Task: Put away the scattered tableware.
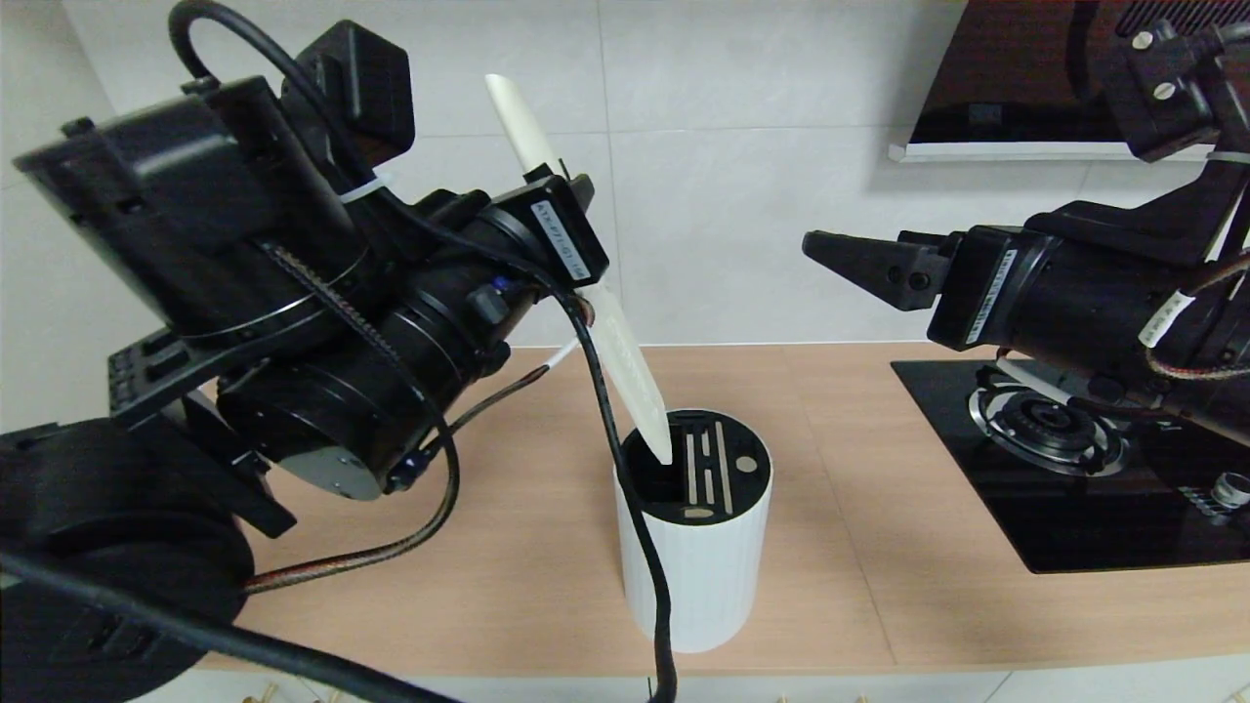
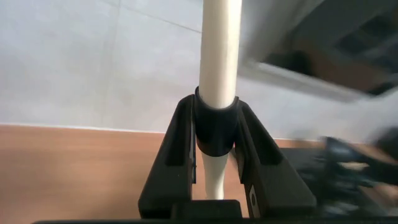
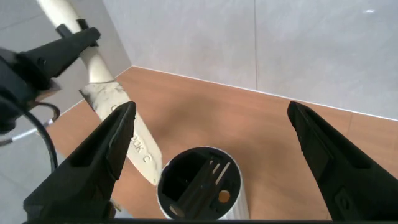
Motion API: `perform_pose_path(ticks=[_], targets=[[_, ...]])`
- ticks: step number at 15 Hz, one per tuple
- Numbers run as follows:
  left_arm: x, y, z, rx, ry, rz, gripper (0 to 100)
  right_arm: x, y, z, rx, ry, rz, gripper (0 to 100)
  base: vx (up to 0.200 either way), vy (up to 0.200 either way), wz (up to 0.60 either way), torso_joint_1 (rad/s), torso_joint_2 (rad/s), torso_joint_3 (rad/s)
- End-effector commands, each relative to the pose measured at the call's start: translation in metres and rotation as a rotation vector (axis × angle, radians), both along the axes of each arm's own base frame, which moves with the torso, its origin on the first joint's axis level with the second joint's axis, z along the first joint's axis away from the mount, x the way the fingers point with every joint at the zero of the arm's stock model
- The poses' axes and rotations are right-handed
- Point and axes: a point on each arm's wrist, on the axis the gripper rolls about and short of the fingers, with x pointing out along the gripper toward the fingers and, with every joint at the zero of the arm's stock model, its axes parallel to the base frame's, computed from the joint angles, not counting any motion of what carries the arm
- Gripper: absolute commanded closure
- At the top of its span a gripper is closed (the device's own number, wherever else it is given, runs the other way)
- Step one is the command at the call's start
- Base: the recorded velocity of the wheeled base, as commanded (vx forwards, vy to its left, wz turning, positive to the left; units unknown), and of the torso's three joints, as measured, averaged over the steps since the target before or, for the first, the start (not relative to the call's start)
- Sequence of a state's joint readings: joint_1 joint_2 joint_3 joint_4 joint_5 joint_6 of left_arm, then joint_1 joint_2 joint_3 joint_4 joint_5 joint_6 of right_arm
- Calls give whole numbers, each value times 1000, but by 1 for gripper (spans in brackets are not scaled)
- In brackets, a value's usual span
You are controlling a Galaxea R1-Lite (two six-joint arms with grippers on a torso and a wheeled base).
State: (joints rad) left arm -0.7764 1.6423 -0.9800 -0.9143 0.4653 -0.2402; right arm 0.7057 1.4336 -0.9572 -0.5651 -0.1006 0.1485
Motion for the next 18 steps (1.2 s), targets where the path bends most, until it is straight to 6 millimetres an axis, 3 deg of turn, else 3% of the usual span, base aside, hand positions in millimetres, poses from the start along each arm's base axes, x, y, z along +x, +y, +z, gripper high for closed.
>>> perform_pose_path(ticks=[1, 4, 8, 18], targets=[[-16, -21, -2, 77, -3, 47, 100, 3, 1, -3, -8, 11, -7, 0, 0, 0, 0, 0, 0, 0], [-34, -44, -7, 167, -36, 104, 100, 7, 3, -9, -21, 26, -7, 0, 0, 0, 0, 0, 0, 0], [-21, -62, -29, 207, -54, 231, 100, 7, 4, -10, -23, 28, -8, 0, 0, 0, 0, 0, 0, 0], [-13, -69, -46, 219, -53, 244, 100, 4, 1, -8, -18, 22, -8, 0, 0, 0, 0, 0, 0, 0]])
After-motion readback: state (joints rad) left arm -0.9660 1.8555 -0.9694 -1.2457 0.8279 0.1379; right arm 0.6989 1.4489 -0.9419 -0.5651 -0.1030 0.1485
